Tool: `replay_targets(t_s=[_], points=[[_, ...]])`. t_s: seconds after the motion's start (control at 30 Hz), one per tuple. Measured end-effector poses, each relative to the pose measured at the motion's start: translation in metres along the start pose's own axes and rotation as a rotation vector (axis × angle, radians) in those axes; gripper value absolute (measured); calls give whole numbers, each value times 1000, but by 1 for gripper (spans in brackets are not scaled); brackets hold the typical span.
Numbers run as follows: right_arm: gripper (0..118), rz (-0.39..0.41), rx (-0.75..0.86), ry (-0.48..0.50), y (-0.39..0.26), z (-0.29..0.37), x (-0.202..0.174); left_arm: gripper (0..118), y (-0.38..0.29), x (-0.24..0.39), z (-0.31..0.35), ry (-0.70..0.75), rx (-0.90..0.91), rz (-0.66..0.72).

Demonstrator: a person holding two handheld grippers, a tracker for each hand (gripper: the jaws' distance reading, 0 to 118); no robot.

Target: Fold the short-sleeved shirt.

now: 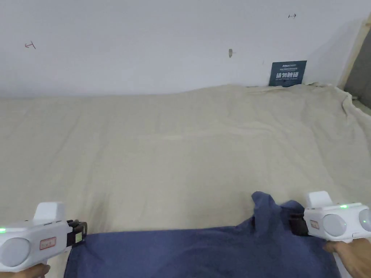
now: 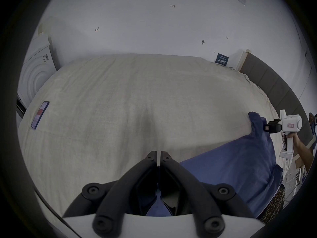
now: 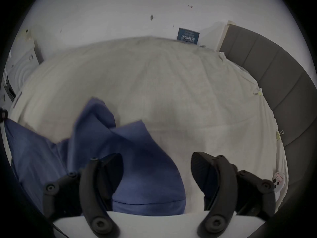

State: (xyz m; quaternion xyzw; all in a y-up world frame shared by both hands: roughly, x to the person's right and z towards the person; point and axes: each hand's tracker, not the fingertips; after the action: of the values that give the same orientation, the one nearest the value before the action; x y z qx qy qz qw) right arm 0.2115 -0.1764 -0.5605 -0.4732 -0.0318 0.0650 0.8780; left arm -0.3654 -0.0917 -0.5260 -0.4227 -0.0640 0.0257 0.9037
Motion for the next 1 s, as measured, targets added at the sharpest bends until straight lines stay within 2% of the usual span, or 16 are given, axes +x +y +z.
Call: replay_targets(t_s=[0.03, 0.07, 0.1, 0.13, 0.17, 0.27, 0.33, 0.6, 1.0], points=[[40, 5, -38, 13, -3, -1, -2, 0, -1, -1, 0, 1, -1, 6], [40, -26, -30, 65, -7, -1, -2, 0, -3, -1, 0, 4, -4, 13], [23, -70, -2, 111, -8, 2, -2, 0, -4, -5, -3, 3, -7, 19], [6, -103, 3, 98, -8, 6, -3, 0, -5, -6, -3, 3, -11, 27], [4, -85, 4, 74, -9, 18, -11, 0, -7, -7, -3, 2, -14, 32], [4, -57, 39, 65, -12, 35, -13, 0, -10, -10, -2, 11, -20, 36], [4, -67, 71, 73, -15, 47, -5, 0, -12, -12, 1, 12, -14, 45], [4, -103, 194, 209, -44, 152, 15, 0, -26, -14, 30, 31, 6, 67], [4, -116, 300, 267, -137, 265, 32, 0, -84, -13, 127, 13, 58, 67]])
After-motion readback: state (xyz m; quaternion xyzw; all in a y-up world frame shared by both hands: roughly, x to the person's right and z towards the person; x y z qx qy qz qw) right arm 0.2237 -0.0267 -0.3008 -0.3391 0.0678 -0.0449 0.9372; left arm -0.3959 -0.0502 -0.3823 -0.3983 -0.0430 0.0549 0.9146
